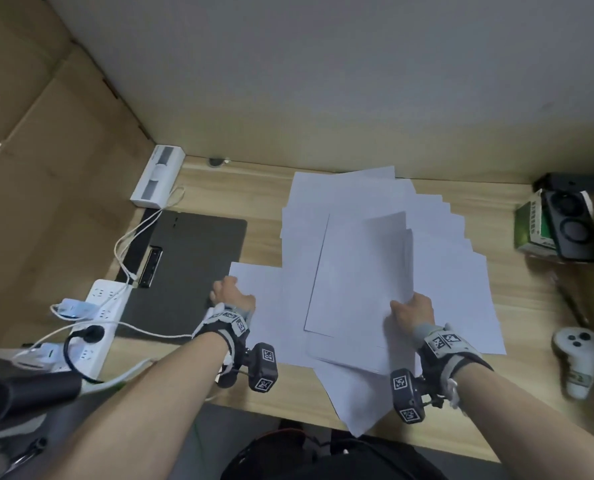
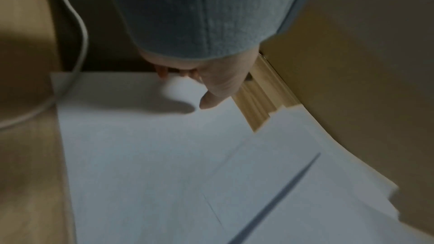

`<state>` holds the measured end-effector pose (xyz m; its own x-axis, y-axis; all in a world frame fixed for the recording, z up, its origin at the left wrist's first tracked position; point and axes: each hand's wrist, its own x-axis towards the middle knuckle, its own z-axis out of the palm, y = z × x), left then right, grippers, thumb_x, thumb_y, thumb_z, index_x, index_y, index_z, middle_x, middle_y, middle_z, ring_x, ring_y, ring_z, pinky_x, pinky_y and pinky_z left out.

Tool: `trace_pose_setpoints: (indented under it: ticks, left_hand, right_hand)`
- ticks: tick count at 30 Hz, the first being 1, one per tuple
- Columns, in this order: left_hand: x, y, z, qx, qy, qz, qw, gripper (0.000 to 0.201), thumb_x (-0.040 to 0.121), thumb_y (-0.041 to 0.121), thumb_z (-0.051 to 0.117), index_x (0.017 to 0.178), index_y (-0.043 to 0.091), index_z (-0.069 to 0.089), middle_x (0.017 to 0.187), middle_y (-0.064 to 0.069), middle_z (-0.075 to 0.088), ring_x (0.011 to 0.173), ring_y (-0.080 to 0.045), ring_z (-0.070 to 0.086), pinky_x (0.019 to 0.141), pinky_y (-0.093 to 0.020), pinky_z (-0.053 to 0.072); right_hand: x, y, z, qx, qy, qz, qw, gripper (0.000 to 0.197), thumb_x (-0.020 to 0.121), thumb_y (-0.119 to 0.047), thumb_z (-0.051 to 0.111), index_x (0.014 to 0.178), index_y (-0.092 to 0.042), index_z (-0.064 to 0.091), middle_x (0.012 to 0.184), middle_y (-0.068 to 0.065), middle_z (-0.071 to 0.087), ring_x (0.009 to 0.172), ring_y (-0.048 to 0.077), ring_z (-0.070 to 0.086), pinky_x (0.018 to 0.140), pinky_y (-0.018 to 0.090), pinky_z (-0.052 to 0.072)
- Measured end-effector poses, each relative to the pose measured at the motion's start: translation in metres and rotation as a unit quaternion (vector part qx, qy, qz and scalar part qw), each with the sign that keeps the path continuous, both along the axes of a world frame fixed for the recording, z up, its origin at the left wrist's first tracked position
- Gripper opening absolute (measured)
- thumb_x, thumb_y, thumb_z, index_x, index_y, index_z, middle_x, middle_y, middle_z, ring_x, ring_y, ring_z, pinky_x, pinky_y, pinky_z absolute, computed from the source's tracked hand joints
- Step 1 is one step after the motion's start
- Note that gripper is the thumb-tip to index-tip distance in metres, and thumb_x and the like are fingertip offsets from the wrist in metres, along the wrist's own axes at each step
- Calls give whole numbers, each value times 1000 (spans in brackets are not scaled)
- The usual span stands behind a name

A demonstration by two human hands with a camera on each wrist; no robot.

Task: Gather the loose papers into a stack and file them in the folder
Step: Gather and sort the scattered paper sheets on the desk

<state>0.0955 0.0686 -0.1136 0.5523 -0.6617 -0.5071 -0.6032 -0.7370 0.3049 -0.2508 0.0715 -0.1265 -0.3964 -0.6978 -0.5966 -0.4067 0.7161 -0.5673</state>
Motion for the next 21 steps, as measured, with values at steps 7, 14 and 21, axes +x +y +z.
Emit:
trace_pose_setpoints:
  ticks: [7,14,21]
  left_hand:
    - [37,17,-8,33,-14,46,998,76,60,23,71,129,15,40,130,-9,44,122,-30,44,98,-40,41]
    - [35,9,-9,26,98,-19,995,21,64,25,67,55,25,48,73,2,53,68,-20,49,67,-23,43]
    - [23,16,1,3,258,-8,966,10,82,6,63,74,11,64,77,-6,65,76,-24,63,68,-27,51]
  right_hand:
    - [28,0,-14,-12,-14,10,1000,8,85,-4,56,92,-8,59,89,14,61,84,30,57,75,33,45]
    - [53,5,-30,1,-34,21,999,13,82,5,47,82,-3,57,71,11,53,71,25,49,66,32,41]
    - [61,9,-27,7,-11,41,999,20,80,7,46,90,2,62,75,15,58,73,29,54,66,35,45]
